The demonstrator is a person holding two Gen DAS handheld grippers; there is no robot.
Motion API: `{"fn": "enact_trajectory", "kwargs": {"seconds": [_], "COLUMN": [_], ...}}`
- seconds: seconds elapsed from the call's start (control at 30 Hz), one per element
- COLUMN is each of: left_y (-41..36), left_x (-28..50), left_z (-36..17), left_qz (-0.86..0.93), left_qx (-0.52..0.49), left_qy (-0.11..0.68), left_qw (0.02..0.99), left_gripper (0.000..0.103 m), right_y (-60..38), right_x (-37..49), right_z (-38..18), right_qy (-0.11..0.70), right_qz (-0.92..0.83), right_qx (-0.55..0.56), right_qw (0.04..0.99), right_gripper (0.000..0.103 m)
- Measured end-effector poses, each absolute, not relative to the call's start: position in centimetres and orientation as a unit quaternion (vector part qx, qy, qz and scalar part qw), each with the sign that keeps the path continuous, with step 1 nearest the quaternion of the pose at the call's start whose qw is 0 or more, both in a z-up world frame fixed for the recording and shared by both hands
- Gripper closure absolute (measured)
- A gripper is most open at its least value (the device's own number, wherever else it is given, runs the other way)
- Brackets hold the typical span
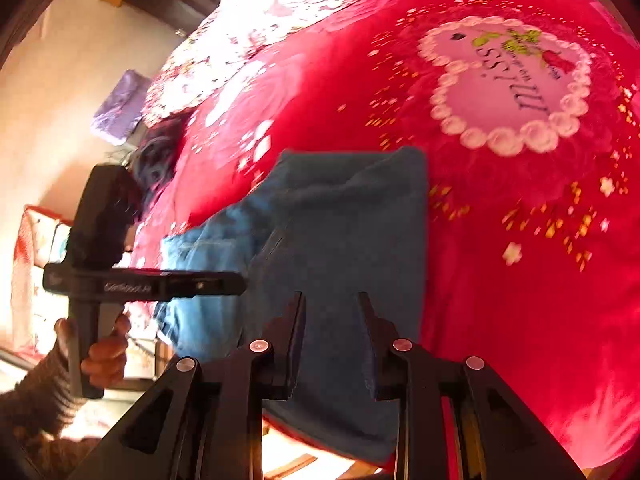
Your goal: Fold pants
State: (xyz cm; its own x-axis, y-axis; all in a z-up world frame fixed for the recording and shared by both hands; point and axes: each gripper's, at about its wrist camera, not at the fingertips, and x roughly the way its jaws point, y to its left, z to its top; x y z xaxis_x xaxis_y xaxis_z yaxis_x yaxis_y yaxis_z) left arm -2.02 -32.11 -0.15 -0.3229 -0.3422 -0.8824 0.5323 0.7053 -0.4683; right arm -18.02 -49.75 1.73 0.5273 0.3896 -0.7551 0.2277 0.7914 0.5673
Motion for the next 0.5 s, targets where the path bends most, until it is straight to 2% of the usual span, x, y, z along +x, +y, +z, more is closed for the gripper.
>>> {"fn": "enact_trajectory", "kwargs": {"seconds": [0.1,0.17,0.27,0.33,0.47,0.5], "left_y": [-32.1,-30.9,-29.7,-28.7,-25.4,-24.6], "left_x": [-4.3,-6.2,-7.3,-6.5,-4.8,-4.4], "left_z": [-1.5,-2.2,-2.5,-2.1,-0.7,-0.3], "left_qz": [-0.384,-0.379,-0.389,-0.384,-0.374,-0.371], "left_qx": [0.083,0.111,0.123,0.09,0.051,0.044], "left_qy": [0.731,0.738,0.733,0.747,0.743,0.74], "left_qw": [0.558,0.547,0.545,0.536,0.552,0.559], "left_gripper": [0.08,0.08,0.078,0.078,0.077,0.074], "right_y": [-46.7,-44.7,-41.8,-42.1,-45.0,-45.6], "right_x": [-20.0,-21.1,-22.3,-22.6,-22.7,-22.5], "right_z": [-0.1,-2.4,-4.4,-3.3,1.6,2.3], "right_qy": [0.519,0.563,0.62,0.607,0.517,0.504], "right_qz": [0.045,0.059,0.063,0.053,0.029,0.021], "right_qx": [0.29,0.298,0.245,0.244,0.297,0.299], "right_qw": [0.803,0.769,0.743,0.755,0.802,0.81], "right_gripper": [0.077,0.08,0.08,0.077,0.077,0.076]}}
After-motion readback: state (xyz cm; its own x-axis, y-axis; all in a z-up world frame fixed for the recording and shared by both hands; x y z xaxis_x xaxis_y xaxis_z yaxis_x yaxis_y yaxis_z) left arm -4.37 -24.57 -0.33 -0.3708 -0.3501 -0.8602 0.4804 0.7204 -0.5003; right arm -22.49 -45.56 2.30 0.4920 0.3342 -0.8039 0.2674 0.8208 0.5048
